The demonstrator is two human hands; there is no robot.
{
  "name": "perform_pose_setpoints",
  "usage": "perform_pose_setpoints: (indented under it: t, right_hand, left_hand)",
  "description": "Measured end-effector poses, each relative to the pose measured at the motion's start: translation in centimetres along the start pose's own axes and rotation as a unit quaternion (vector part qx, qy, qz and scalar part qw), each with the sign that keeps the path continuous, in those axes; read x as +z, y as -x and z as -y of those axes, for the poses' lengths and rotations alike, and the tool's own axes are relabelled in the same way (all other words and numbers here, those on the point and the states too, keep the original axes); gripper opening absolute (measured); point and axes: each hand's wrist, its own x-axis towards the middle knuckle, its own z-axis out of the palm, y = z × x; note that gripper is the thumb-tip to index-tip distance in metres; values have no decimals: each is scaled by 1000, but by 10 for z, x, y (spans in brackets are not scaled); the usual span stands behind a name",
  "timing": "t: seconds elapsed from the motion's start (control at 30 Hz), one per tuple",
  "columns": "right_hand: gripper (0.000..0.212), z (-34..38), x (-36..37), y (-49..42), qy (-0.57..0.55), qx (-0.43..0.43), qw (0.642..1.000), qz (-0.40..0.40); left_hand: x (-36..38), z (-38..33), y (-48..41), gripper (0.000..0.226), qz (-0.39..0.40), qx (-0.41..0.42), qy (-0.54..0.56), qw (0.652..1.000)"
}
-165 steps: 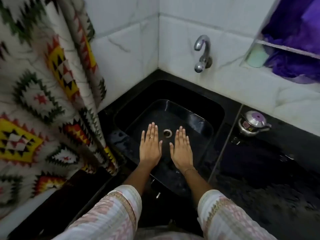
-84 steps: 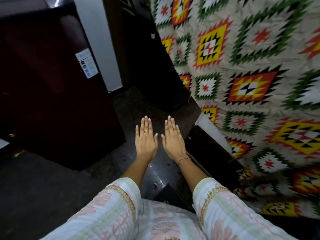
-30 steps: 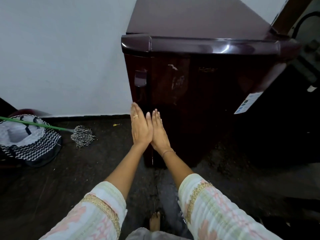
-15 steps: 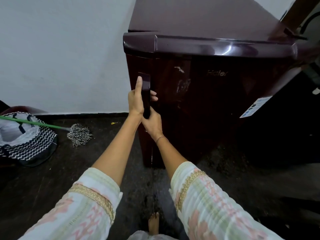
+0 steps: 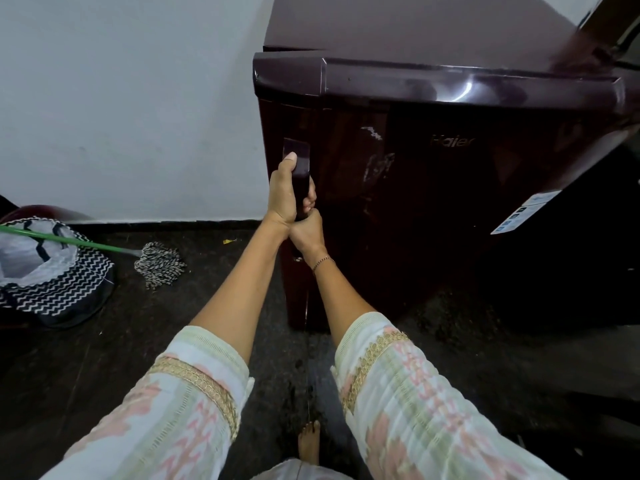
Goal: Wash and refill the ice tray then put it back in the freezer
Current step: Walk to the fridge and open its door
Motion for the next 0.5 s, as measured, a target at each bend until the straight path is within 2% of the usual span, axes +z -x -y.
perform_pose_setpoints:
  t: [0.33, 0.43, 0.5]
  right_hand:
    - [27, -9, -14, 50, -22, -1, 1000, 14]
    - [27, -7, -23, 76, -62, 2, 998, 5]
    - [24, -9, -31, 92, -101, 4, 995, 20]
  left_hand:
    - [12, 10, 48, 58, -38, 19, 8, 999]
    - [22, 11, 71, 60, -77, 14, 13, 997]
    - [30, 12, 90, 56, -131, 28, 15, 991]
